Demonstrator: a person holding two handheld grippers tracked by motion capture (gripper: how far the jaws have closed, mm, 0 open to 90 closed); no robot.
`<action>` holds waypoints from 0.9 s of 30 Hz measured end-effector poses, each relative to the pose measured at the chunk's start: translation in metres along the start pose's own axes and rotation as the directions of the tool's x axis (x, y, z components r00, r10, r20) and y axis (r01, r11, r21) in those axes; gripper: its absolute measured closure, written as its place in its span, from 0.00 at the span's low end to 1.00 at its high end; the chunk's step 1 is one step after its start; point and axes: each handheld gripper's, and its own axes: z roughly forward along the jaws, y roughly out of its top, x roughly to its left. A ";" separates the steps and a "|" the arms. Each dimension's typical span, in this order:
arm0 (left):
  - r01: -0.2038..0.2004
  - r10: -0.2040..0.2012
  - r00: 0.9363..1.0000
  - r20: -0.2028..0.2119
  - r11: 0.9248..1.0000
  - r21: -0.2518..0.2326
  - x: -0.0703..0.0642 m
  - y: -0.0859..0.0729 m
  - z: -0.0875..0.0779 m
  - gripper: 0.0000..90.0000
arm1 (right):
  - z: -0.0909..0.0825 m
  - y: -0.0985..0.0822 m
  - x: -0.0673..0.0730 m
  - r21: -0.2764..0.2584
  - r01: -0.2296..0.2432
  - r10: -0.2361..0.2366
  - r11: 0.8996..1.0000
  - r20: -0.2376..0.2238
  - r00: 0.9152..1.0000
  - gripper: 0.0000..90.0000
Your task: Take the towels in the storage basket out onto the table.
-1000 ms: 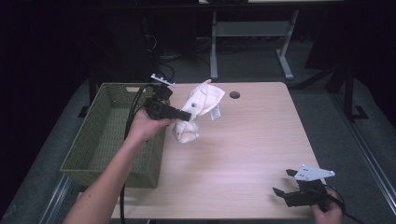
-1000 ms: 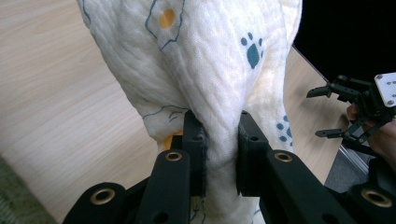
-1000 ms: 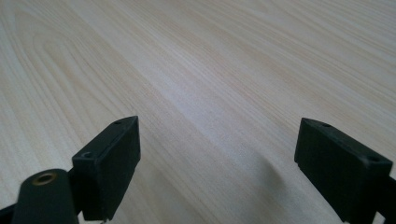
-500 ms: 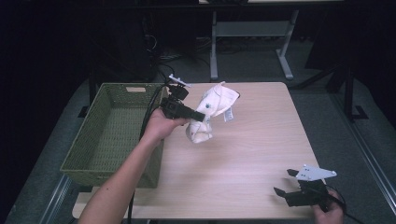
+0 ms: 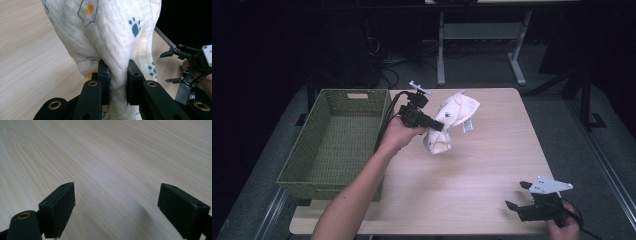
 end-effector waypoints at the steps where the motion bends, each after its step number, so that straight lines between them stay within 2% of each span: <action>1: 0.001 -0.001 1.000 0.001 1.000 0.003 0.000 0.000 0.003 0.86 | 0.000 0.000 0.000 -0.001 -0.005 0.005 1.000 0.000 1.000 0.16; 6: 0.009 -0.009 1.000 -0.007 0.999 0.036 -0.001 0.000 0.020 0.85 | 0.000 0.000 0.000 0.000 -0.006 0.006 1.000 0.000 1.000 0.16; 8: 0.003 -0.001 1.000 -0.030 0.999 0.053 -0.001 0.000 0.025 0.85 | 0.000 0.000 0.000 0.001 -0.004 0.004 1.000 0.000 1.000 0.16; 13: 0.025 -0.023 0.999 -0.039 0.998 0.059 0.002 0.001 0.037 0.85 | 0.000 -0.001 0.000 -0.005 -0.008 0.008 1.000 0.000 1.000 0.16; 19: 0.036 -0.031 0.997 -0.071 0.996 0.083 0.006 -0.003 0.051 0.85 | 0.000 0.000 0.000 -0.001 -0.008 0.008 1.000 -0.001 1.000 0.16; 23: 0.032 -0.021 0.995 -0.093 0.993 0.117 0.007 -0.008 0.063 0.84 | 0.000 0.000 0.000 0.000 -0.007 0.007 1.000 -0.002 1.000 0.16; 27: 0.030 -0.016 0.994 -0.112 0.992 0.126 0.007 -0.012 0.070 0.84 | 0.000 -0.001 0.000 -0.005 -0.007 0.007 1.000 -0.001 1.000 0.16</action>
